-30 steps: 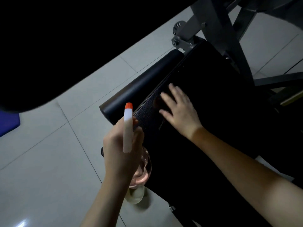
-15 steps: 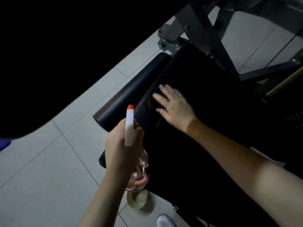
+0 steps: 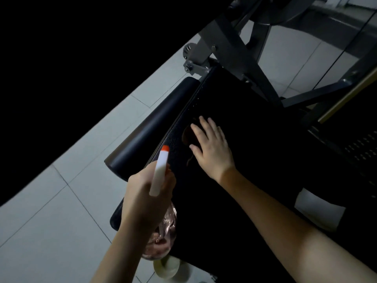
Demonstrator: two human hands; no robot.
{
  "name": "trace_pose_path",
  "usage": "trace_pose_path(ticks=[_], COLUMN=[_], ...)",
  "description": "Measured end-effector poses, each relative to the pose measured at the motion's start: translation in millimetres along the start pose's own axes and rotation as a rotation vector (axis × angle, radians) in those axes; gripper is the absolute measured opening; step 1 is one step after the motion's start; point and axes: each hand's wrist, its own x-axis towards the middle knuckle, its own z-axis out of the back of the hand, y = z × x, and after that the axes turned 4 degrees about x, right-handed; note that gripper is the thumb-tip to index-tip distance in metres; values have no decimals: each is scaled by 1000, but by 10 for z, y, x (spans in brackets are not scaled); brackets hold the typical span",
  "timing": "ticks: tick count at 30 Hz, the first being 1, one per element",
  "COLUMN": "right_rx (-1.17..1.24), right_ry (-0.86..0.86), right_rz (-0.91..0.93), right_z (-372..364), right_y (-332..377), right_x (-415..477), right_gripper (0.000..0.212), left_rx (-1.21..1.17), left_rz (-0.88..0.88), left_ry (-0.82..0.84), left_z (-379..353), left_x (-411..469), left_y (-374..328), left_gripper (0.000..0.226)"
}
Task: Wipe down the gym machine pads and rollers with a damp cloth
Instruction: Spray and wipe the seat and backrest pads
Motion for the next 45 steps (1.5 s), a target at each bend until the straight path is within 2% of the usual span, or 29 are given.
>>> trace_pose_path(ticks=[3,6,9,12,14,15,17,19,21,23,26,28,30,33,35,38,39,40,42,45], right_rx=[14,8,-15,24,-43,-85,-99,50,130,140,95,60,-23,-162,-164,53,114,153,153,96], right_ry=[-13,31,104,60,52,31,2,-51,-117,-79,-10,74,126,64,52,-78,-105,-110,-104,53], right_rz=[-1,57,42,38,48,19,-167,-426,-530,-425,-28,165,280,272,101,-286,-329,-300,-64,277], right_z=[-38,46,126,186,237,265,353,424,413,308,149,137,180,279,360,399,350,275,121,85], right_y=[-31,-99,-212,-397,-517,-594,-681,-658,-526,-336,-185,-309,-473,-578,-557,-444,-364,-276,-134,-221], right_x=[-26,-11,-22,-137,-118,-37,216,512,680,654,333,202,230,503,728,978,994,961,785,552], right_gripper=[59,58,57,54,54,55,60,62,63,64,56,54,54,50,55,57,56,55,48,50], left_rx=[-169,-138,-148,-34,-42,-42,-39,-68,-115,-149,-91,-104,-182,-213,-207,-199,-186,-169,-141,-140], left_rz=[8,-44,14,61,57,49,34,42,65,70,65,97,154,195,198,196,185,170,151,161], left_ry=[-15,-12,-30,-58,-17,-3,20,18,-7,-10,2,14,22,21,-13,-29,-27,-24,-14,-22], left_z=[-14,-69,-191,-299,-342,-348,-337,-327,-312,-318,-314,-312,-316,-330,-348,-362,-365,-359,-346,-333], left_x=[96,283,454,520,510,506,492,488,488,497,538,561,578,611,635,652,658,657,675,701], left_y=[-121,-268,-375,-459,-466,-459,-464,-488,-510,-525,-498,-488,-487,-452,-411,-416,-419,-428,-428,-419], left_gripper=[23,23,20,26,25,23,23,23,22,16,12,11,13,5,15,20,20,20,15,15])
